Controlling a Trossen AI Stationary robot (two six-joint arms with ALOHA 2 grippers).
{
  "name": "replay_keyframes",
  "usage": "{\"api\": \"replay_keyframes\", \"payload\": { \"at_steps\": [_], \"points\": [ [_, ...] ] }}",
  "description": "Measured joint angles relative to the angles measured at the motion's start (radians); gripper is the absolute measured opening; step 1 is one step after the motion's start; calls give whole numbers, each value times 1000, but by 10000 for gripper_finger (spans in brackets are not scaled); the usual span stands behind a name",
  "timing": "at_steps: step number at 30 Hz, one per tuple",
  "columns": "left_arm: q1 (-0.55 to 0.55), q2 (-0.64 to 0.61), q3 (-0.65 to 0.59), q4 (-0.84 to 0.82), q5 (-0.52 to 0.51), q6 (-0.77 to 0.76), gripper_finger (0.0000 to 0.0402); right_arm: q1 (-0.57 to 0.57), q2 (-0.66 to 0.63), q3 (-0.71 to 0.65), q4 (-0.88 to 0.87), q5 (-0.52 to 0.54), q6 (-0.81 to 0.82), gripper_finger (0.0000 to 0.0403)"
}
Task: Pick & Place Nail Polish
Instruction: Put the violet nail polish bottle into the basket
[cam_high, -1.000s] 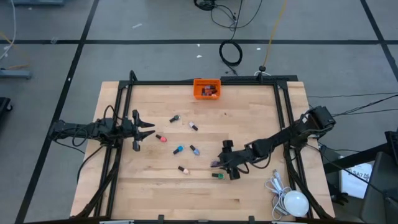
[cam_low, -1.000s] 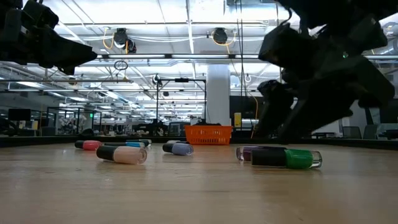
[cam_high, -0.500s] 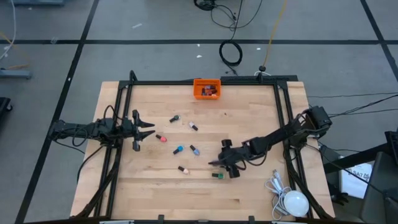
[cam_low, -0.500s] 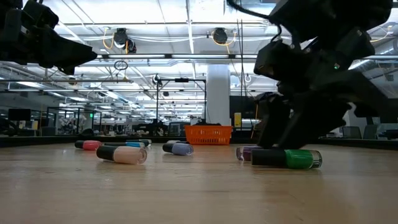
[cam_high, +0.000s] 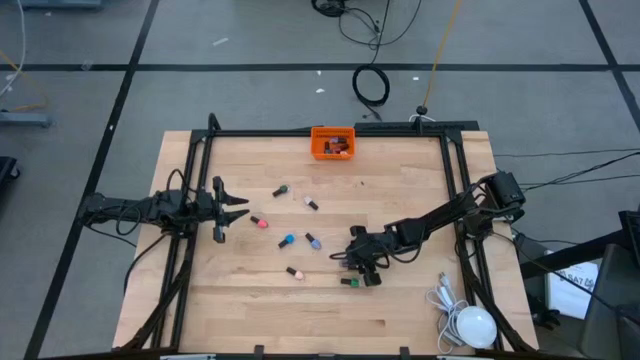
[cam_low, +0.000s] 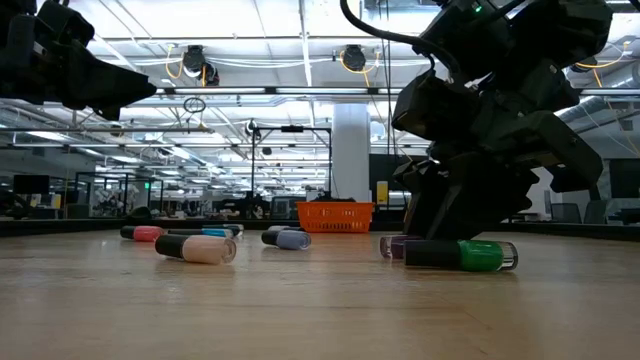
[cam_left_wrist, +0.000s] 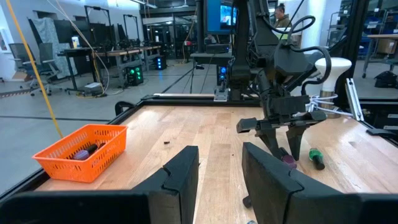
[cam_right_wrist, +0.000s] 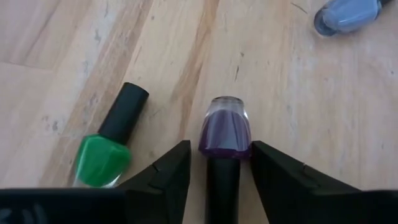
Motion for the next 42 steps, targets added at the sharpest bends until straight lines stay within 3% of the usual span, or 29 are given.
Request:
{"api": "replay_keyframes", "payload": {
  "at_steps": [9,17,21,40,42],
  "points": [
    [0,0,0,0,0,0,124,-2,3,-2,-11,2,-63,111],
    [0,0,0,0,0,0,124,-40,5,-4,8,130,-167,113],
    [0,0,0,0,0,0,124,-100,4,-4,25,206,-174,106],
    [0,0,0,0,0,0,124,-539,5,-4,21,196,-143,107],
    [0,0,0,0,0,0,124,-573,5,-5,25,141,-101,104]
  ]
}}
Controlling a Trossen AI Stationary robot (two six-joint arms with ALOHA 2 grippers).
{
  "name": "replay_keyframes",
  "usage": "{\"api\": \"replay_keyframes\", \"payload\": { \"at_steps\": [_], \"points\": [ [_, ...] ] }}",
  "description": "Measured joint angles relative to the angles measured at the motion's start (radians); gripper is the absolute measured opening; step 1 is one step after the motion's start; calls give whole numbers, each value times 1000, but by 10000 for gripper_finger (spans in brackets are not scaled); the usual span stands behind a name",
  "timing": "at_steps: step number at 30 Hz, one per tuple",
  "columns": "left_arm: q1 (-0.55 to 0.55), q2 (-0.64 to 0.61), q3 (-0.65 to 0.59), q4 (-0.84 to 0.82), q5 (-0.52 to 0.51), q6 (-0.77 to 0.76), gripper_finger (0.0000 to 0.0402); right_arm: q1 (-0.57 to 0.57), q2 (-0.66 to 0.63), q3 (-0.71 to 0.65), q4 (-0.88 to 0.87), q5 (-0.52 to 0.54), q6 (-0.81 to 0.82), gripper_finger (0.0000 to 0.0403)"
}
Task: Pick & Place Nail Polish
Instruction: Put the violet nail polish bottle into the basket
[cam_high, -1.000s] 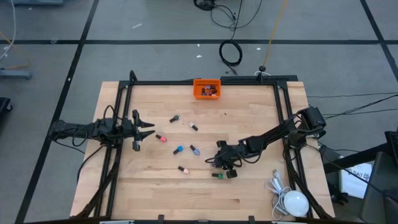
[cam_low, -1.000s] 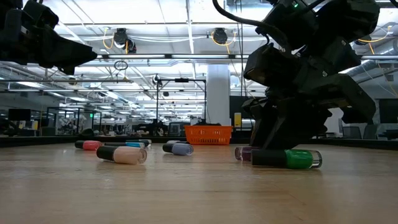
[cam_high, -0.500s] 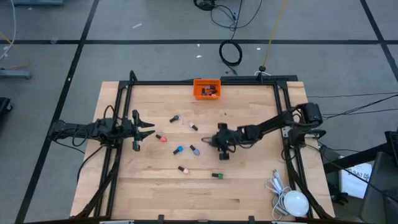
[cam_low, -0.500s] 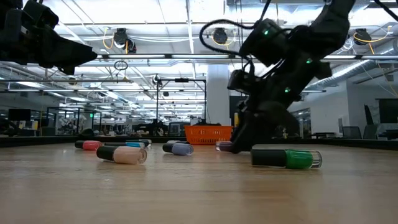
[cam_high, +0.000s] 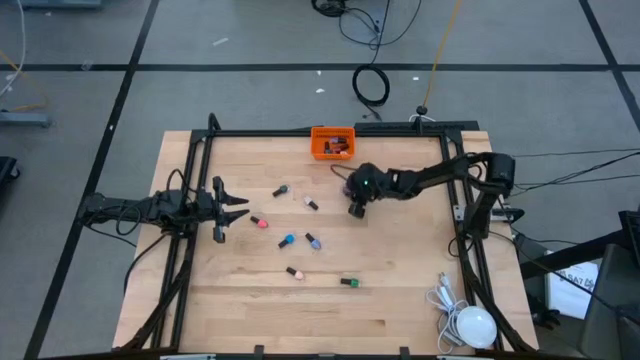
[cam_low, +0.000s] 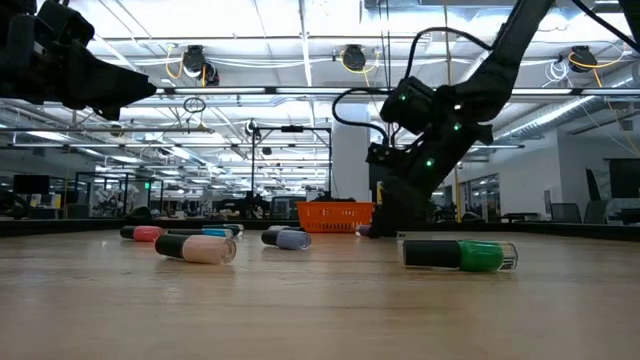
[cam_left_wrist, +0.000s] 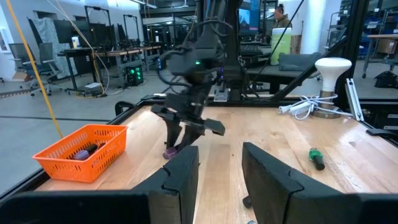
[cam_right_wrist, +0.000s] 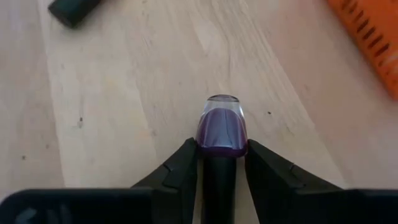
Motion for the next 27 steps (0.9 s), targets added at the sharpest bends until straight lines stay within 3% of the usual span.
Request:
{"api": "replay_keyframes", "payload": {
  "at_steps": [7,14,18,27],
  "points": [
    [0,0,0,0,0,0,124,-28,3,-2,93,-250,72,104],
    [0,0,0,0,0,0,124,-44,5,-5,179,-681,159,102],
    [0,0,0,0,0,0,124,-33,5,-5,250,-854,194,100],
    [0,0,0,0,0,0,124,68,3,-2,578,-1043,229,62]
  ]
}}
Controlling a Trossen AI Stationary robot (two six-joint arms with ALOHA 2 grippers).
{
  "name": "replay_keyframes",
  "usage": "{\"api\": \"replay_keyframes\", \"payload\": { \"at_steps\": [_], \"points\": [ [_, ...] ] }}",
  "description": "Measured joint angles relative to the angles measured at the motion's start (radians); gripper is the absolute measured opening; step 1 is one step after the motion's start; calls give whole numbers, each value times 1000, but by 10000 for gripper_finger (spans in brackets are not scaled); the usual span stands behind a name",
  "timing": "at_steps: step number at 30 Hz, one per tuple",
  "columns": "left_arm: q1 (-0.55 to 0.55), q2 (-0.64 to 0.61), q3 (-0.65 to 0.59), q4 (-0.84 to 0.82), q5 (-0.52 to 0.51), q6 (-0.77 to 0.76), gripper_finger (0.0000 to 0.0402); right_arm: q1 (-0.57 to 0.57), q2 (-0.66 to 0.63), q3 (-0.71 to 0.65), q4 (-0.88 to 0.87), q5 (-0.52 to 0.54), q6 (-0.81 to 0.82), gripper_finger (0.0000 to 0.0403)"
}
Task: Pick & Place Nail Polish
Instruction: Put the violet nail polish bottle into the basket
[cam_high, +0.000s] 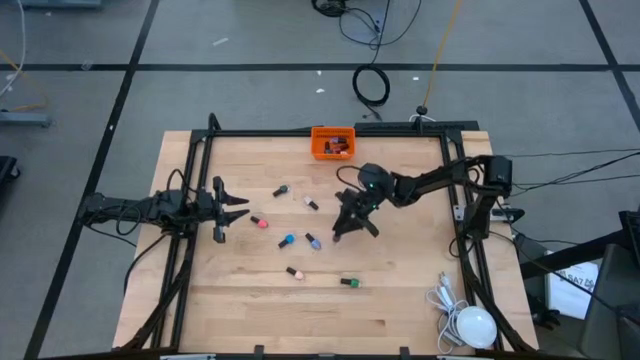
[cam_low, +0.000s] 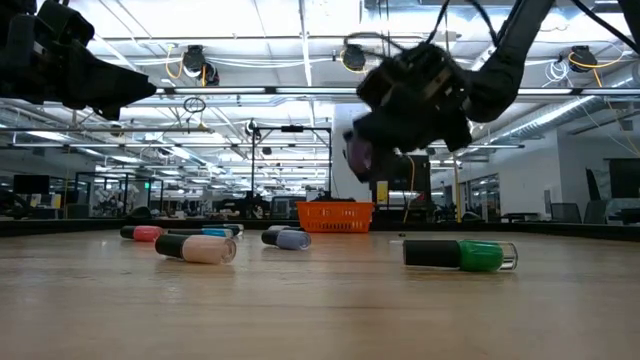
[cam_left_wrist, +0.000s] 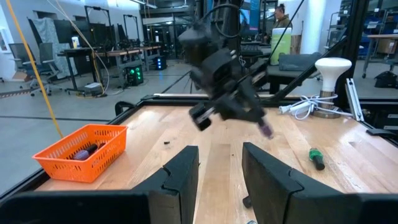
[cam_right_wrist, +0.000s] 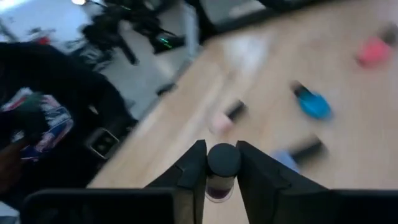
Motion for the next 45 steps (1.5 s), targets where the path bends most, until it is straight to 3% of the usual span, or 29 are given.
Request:
{"api": "replay_keyframes", "payload": {
  "at_steps": [5,13,24,30,45],
  "points": [
    [0,0,0,0,0,0,124,46,-2,1,73,107,41,52],
    [0,0,0,0,0,0,124,86,-2,2,45,163,-28,52],
    [0,0,0,0,0,0,124,116,-2,2,117,156,-65,52],
    [0,0,0,0,0,0,124,121,-2,2,162,128,-72,52],
    [0,0,0,0,0,0,124,137,-2,2,311,-98,-8,52]
  ]
}}
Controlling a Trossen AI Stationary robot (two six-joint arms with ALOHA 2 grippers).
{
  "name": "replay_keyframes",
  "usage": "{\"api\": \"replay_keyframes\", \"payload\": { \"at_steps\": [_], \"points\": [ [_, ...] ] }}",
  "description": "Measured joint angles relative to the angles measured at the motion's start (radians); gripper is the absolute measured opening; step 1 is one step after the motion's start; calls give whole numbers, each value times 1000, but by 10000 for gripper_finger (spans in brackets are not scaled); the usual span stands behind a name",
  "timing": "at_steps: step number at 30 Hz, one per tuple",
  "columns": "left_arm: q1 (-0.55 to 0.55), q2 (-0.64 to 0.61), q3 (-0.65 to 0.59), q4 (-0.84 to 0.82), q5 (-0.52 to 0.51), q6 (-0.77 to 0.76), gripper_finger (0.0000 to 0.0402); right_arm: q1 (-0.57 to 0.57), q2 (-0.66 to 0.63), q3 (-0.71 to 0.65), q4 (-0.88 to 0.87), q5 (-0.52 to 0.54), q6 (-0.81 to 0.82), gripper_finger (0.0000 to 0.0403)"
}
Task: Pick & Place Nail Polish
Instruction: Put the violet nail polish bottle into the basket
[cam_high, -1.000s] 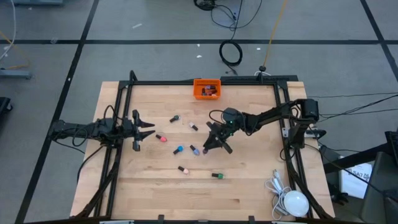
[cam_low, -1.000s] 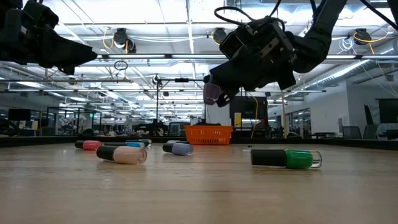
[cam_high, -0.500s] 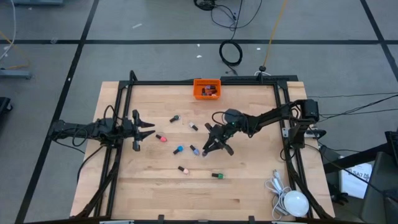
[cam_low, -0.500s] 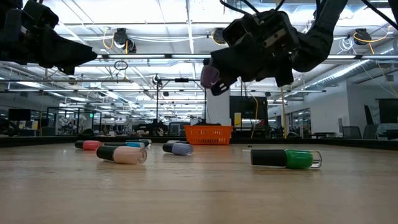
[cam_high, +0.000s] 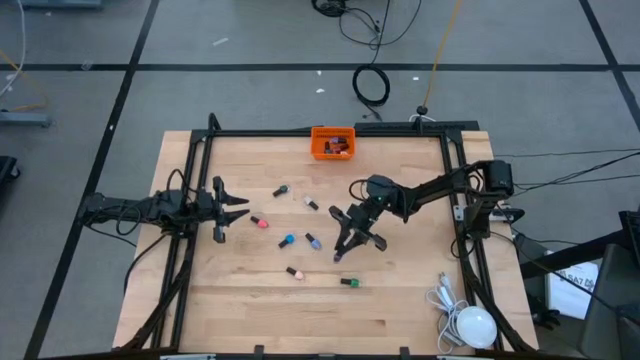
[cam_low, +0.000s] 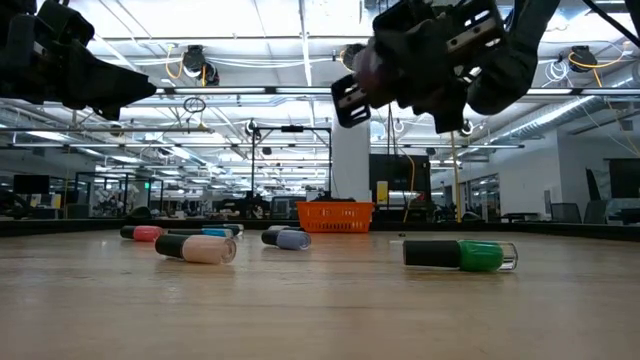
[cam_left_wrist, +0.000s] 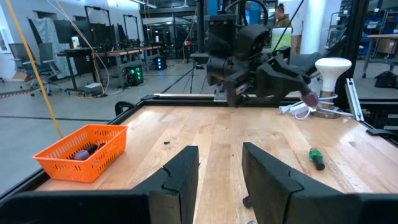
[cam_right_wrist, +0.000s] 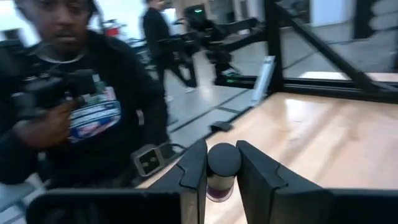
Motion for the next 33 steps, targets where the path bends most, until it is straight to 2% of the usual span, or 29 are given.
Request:
{"api": "replay_keyframes", "payload": {
  "at_steps": [4,8,18,25,33],
  "points": [
    [0,0,0,0,0,0,124,21,0,1,28,-87,1,52],
    [0,0,0,0,0,0,124,34,0,1,40,-112,1,52],
    [0,0,0,0,0,0,124,37,0,1,41,-104,1,52],
    [0,0,0,0,0,3,124,-18,0,1,45,150,-3,52],
    [0,0,0,0,0,3,124,-184,0,1,44,424,-14,52]
  ]
}}
